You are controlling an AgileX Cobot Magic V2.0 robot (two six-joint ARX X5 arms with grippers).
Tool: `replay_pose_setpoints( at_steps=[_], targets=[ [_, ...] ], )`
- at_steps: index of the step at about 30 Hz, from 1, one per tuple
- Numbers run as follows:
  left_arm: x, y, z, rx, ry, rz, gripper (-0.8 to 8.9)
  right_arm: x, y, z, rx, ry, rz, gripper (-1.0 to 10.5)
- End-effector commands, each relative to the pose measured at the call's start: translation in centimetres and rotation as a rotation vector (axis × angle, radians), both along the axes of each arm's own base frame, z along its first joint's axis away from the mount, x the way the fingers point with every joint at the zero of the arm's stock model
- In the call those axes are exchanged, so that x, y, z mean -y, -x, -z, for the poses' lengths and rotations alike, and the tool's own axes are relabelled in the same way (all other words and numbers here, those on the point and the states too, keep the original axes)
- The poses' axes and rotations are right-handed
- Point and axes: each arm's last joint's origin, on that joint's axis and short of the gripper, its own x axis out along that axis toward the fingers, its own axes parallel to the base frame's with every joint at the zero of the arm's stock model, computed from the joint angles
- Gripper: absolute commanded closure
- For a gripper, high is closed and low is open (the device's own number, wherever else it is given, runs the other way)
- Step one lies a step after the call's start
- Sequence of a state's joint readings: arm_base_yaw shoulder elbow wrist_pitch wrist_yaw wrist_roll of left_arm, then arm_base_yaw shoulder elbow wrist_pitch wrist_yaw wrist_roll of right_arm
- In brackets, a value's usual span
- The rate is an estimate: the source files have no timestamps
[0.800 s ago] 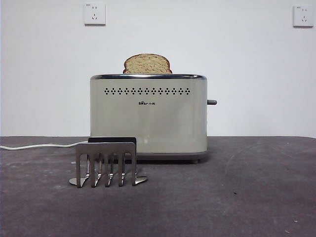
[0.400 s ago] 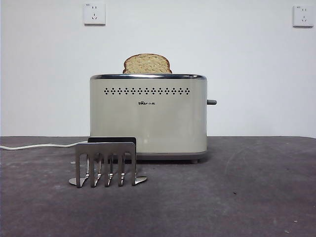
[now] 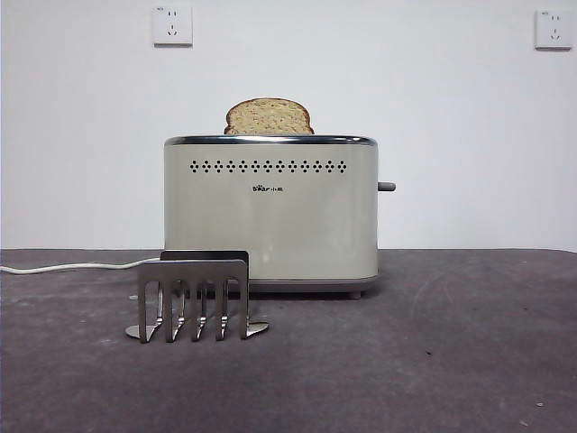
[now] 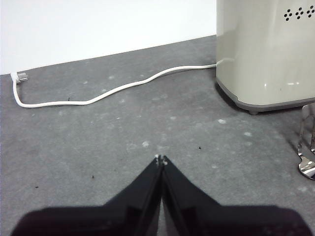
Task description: Pick up a slice of bread from the rack,put the bread on the toaster,press the button
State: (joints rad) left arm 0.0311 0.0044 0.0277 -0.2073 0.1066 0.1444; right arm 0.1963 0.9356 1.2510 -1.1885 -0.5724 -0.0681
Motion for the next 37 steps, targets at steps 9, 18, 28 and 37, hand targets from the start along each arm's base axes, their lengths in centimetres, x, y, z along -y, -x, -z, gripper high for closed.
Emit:
replay_pose_setpoints(
  at_steps=[9, 18, 28, 37],
  targets=[
    [0.0, 0.0, 0.4, -0.017, 0.012, -0.007, 8.17, 1.4, 2.2, -1.2, 0.421, 0.042, 0.087, 9.5],
    [0.0, 0.0, 0.4, -0.017, 0.012, -0.006, 8.17, 2.7, 3.0, 6.8, 0.686, 0.051, 0.287, 9.5],
    [0.0, 0.0, 0.4, -0.017, 0.012, -0.006, 8.17, 3.2, 3.2, 16.4, 0.762, 0.028, 0.496, 9.5],
    [0.0, 0.0, 0.4, -0.017, 0.012, -0.006, 8.17, 3.2, 3.6, 20.8, 0.740, 0.024, 0.521, 9.5]
  ],
)
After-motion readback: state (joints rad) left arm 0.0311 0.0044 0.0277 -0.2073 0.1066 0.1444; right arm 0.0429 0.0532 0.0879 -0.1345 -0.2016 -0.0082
